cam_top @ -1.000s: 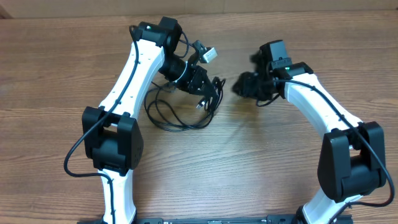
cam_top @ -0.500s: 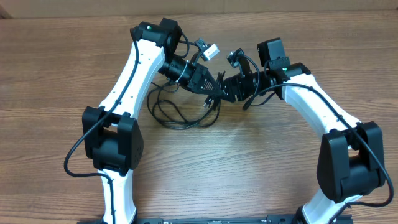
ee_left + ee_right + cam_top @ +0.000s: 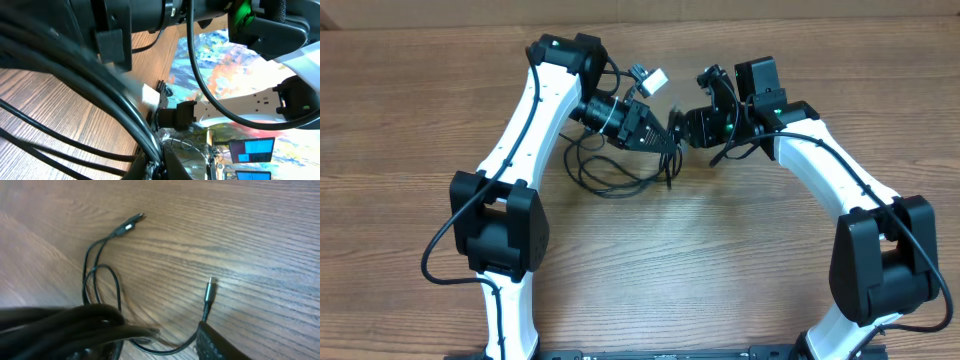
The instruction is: Untangle cables
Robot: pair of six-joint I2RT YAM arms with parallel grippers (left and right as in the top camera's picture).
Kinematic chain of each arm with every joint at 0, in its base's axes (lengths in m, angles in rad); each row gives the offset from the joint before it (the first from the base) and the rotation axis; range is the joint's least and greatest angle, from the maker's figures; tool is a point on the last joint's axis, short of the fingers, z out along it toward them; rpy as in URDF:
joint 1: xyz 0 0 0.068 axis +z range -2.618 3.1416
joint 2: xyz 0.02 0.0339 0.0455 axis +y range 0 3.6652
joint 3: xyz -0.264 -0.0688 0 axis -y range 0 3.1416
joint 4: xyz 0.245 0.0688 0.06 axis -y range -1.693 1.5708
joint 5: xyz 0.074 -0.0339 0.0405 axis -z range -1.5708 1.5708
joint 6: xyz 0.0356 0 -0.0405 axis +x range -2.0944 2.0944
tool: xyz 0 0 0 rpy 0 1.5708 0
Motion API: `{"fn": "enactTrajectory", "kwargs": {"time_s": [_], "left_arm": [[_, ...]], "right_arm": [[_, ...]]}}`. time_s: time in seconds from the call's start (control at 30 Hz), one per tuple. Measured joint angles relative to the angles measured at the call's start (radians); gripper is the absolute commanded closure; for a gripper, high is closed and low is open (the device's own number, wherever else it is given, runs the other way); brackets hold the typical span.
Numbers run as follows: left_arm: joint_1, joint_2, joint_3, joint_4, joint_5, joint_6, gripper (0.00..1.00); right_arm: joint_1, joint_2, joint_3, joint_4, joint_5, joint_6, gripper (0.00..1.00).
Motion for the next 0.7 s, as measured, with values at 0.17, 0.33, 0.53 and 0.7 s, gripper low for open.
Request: {"fn": "enactTrajectory", "kwargs": {"time_s": [0.17,0.33,0.53,0.7], "left_arm": [[0.0,0.0,0.0,0.016,0.006,0.0,0.96],[0.014,0.0,0.0,0.015,-0.053,0.0,0.96],[0.059,0.0,0.001,0.074,-0.277,-0.037,0.96],[0.074,0.0,0.002,0.189,-0.554,-0.233,0.96]], "right_arm": [[0.001,0.0,0.0,-0.013,0.04,0.154,0.82],[-0.003,0.0,-0.001,-0.168,0.233,0.342,0.84],[-0.013,0.0,-0.002,-0.264,0.437,0.426,0.87],[-0.016,0.0,-0.002,-0.248,0.275,0.305,0.5]]}}
